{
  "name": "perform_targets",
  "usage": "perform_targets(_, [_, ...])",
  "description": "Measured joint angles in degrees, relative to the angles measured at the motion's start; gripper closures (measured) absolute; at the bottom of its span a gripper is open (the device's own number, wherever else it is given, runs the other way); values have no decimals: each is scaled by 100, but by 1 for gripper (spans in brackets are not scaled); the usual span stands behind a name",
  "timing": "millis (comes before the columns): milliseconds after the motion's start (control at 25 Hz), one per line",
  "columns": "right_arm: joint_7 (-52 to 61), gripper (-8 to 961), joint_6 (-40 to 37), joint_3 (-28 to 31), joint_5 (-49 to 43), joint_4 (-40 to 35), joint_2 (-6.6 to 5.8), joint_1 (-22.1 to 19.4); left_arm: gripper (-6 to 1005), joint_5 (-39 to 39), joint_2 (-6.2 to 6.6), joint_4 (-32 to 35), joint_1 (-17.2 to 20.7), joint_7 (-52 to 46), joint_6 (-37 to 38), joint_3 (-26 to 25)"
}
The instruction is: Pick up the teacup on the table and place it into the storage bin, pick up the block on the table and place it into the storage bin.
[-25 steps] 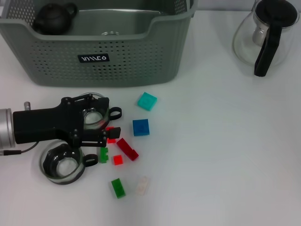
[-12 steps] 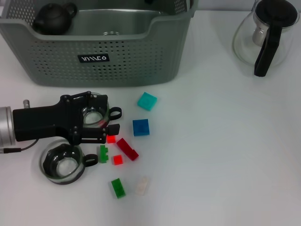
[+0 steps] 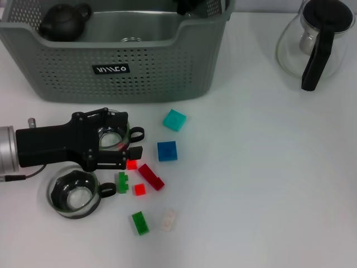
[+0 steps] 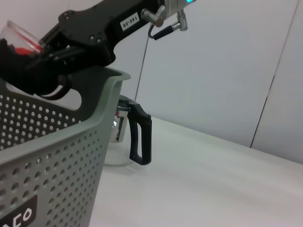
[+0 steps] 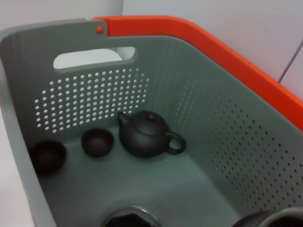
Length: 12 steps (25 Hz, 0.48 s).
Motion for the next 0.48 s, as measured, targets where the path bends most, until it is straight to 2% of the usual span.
perform_targets(320, [9,707,0,1,-10,36,-1,-45,95,0,-2,0,-2,-9,2,0])
perform_targets(480, [24,580,-46,5,-14,-48,-8,-64,94,0,-2,0,7,-18,4,1])
